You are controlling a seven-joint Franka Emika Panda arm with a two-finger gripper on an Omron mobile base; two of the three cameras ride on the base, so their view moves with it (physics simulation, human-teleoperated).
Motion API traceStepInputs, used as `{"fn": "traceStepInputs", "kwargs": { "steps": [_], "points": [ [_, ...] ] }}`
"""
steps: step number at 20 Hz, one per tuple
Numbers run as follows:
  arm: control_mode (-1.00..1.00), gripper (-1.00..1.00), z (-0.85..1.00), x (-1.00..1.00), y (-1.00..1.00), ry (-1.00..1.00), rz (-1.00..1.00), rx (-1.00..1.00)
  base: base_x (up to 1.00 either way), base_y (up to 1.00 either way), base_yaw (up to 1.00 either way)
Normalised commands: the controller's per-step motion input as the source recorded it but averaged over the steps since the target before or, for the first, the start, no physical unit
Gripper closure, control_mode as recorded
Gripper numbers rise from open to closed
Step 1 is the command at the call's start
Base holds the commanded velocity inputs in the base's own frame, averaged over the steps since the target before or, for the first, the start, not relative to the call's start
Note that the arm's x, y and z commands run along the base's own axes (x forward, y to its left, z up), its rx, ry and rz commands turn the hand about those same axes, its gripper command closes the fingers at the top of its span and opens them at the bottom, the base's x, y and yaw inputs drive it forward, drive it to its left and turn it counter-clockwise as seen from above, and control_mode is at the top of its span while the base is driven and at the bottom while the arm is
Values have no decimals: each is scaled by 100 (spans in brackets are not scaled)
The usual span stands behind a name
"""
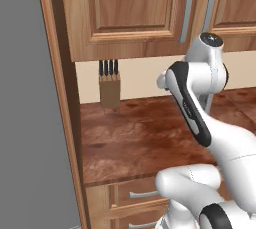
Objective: Open the cabinet, pick the kettle from the cabinet, and place it in the sink.
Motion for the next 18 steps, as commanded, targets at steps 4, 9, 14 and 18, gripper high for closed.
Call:
{"fn": "traceStepInputs", "kwargs": {
  "steps": [4, 9, 14, 18],
  "points": [
    [-100, -100, 26, -8, -14, -17, -4, 2, 0, 0, 0],
    [-100, -100, 34, -3, -25, -4, -4, 1, 0, 0, 0],
    [-100, -100, 38, 0, -28, 0, 0, 0, 0, 0, 0],
    [-100, -100, 39, 0, -28, 0, 2, 0, 0, 0, 0]
  ]
}}
